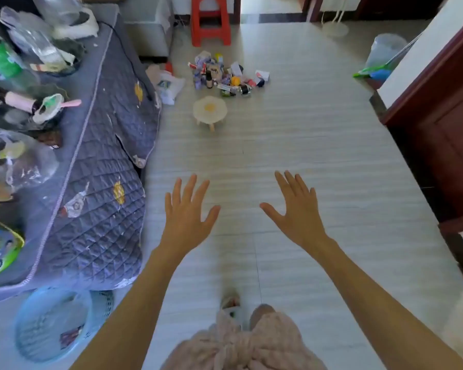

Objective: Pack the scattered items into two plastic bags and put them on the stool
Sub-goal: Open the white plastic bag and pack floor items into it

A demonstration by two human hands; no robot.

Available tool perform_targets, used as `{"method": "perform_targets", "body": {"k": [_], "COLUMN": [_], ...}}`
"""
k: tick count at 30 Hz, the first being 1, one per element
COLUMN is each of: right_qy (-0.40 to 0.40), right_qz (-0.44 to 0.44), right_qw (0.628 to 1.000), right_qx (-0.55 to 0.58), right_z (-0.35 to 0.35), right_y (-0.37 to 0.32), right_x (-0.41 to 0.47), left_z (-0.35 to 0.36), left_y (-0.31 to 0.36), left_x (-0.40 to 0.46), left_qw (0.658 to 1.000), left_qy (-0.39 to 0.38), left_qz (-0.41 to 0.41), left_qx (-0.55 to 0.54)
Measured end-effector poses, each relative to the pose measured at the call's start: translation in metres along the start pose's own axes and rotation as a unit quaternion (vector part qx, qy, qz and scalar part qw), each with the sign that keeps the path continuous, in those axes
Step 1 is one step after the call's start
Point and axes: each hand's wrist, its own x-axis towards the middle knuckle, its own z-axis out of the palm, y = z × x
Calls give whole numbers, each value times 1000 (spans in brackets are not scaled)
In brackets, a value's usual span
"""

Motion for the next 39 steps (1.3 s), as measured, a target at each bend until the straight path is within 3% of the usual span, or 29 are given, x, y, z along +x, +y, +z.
{"method": "perform_targets", "body": {"k": [7,20,29,39], "right_qy": [-12,-25,-41,-24], "right_qz": [21,-5,-33,-14], "right_qw": [1000,1000,998,1000], "right_qx": [9,17,17,10], "right_z": [-17,-84,-95,-119], "right_y": [22,61,52,37], "right_x": [104,375,558,796], "left_z": [12,-15,-30,-63], "left_y": [3,25,-6,-52], "left_x": [104,386,558,807], "left_qw": [1000,999,998,999], "left_qy": [-2,36,30,16], "left_qz": [-11,-19,-51,-40], "left_qx": [-20,-20,-6,-8]}}
